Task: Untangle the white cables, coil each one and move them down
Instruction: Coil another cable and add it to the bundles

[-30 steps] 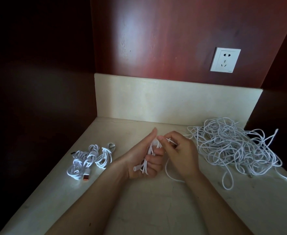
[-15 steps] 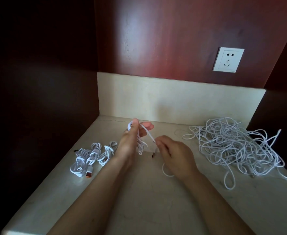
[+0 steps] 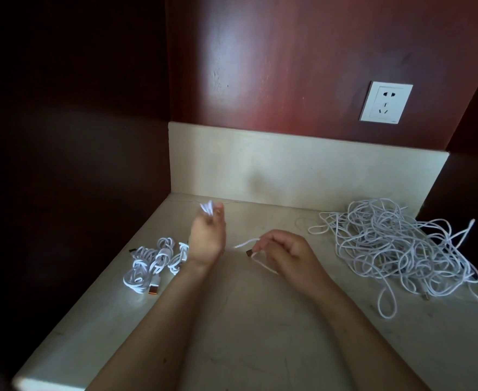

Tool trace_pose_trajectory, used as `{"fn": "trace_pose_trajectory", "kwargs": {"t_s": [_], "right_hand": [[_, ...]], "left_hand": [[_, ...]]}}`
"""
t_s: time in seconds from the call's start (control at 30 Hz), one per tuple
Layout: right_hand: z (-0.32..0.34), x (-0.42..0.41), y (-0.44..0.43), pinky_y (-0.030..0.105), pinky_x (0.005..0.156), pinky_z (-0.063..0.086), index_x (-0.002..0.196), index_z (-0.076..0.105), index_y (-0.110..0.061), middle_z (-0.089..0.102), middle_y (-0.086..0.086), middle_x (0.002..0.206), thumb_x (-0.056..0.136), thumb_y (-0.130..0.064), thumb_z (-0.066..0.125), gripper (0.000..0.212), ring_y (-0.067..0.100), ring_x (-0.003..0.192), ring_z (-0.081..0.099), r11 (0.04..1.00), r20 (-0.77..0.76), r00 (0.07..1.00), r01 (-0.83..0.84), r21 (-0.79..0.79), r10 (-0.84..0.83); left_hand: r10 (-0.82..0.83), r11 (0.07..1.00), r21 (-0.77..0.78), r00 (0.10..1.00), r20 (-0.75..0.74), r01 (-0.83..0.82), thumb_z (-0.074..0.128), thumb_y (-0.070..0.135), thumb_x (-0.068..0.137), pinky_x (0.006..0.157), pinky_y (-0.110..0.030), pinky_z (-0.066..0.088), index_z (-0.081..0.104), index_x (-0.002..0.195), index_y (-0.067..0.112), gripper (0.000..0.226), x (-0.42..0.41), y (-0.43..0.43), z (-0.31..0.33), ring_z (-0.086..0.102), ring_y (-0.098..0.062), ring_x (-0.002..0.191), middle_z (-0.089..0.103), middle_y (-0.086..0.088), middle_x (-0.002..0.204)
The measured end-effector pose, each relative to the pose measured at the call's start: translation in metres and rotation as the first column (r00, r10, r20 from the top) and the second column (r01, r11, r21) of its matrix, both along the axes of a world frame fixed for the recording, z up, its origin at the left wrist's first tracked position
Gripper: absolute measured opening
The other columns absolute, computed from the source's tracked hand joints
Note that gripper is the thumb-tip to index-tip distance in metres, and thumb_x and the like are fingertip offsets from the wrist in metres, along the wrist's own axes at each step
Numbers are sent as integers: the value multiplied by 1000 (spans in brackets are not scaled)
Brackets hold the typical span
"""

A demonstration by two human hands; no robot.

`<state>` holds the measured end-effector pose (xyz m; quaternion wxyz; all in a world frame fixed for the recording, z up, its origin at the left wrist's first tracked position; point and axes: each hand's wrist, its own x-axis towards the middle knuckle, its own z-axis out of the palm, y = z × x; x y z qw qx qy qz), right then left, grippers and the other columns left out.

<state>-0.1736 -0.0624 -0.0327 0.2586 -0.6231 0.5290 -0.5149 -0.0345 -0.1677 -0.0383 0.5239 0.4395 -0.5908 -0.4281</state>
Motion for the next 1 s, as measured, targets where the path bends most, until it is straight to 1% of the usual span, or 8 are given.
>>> {"fn": "trace_pose_trajectory", "kwargs": {"t_s": [0.1, 0.2, 0.27, 0.33, 0.47, 0.67, 0.83, 1.0], "right_hand": [[7, 2, 2, 20, 49, 32, 82, 70, -8, 47, -14, 47, 92, -13, 48, 25, 1, 44, 38, 999, 57, 998, -25, -23, 26], [6, -4, 1, 18, 60, 42, 82, 73, -12, 62, -15, 62, 93, -12, 58, 18, 0, 58, 56, 990, -8, 997, 76, -123, -77], [1, -10, -1, 30, 68, 50, 80, 71, -26, 68, -16, 75, 88, -37, 62, 16, 4, 71, 64, 958, -141, 962, 204, -203, -235], [-3, -13, -2, 30, 61, 48, 75, 65, -30, 62, -12, 63, 79, -55, 66, 25, 5, 60, 58, 889, -227, 869, 383, -251, -439], [-3, -18, -1, 24, 51, 34, 66, 57, -26, 49, -6, 50, 72, -52, 77, 34, 7, 49, 46, 789, -225, 761, 549, -274, -608], [-6, -21, -3, 30, 56, 41, 85, 66, -25, 59, -18, 63, 93, -37, 59, 16, 2, 59, 54, 866, -222, 852, 407, -289, -474], [-9, -20, -7, 27, 52, 33, 78, 65, -20, 47, -11, 51, 94, -23, 64, 17, 5, 49, 41, 888, -114, 899, 386, -251, -423], [-17, -10, -12, 28, 52, 32, 74, 65, -20, 49, -5, 52, 87, -28, 63, 16, 6, 51, 40, 963, -41, 973, 217, -161, -226]], "left_hand": [[-137, 987, 120, 960, 245, 110, 53, 36, 97, 60, -27, 48, 52, 61, 15, 42, -9, 10, 3, 51, -13, 45, 53, 2, 51], [-326, 939, 232, 877, 352, 256, 46, 51, 97, 46, -15, 40, 60, 61, 13, 54, -12, 24, 10, 52, -5, 42, 56, 3, 49], [-507, 849, 328, 816, 279, 415, 29, 69, 94, 45, -21, 36, 58, 64, 14, 69, -12, 30, 10, 48, -11, 41, 55, 1, 53], [-654, 716, 422, 745, 129, 556, 19, 78, 89, 42, -21, 31, 50, 66, 16, 73, -14, 33, 9, 41, -12, 41, 48, 0, 54], [-786, 483, 526, 612, -91, 700, 39, 85, 77, 39, -19, 18, 42, 65, 23, 64, -15, 39, 13, 24, -7, 42, 29, 3, 55], [-713, 608, 380, 690, -125, 697, 38, 56, 98, 41, -20, 17, 33, 65, 23, 47, -17, 41, 15, 19, -8, 44, 24, 5, 50], [-413, 909, 68, 911, 13, 411, 32, 47, 103, 37, -18, 27, 56, 76, 14, 49, -14, 28, 10, 34, -14, 34, 46, -2, 49], [-284, 940, 108, 919, -275, 323, 28, 44, 105, 51, -24, 42, 61, 88, 15, 47, -15, 17, 8, 60, -10, 58, 75, -3, 78]]}}
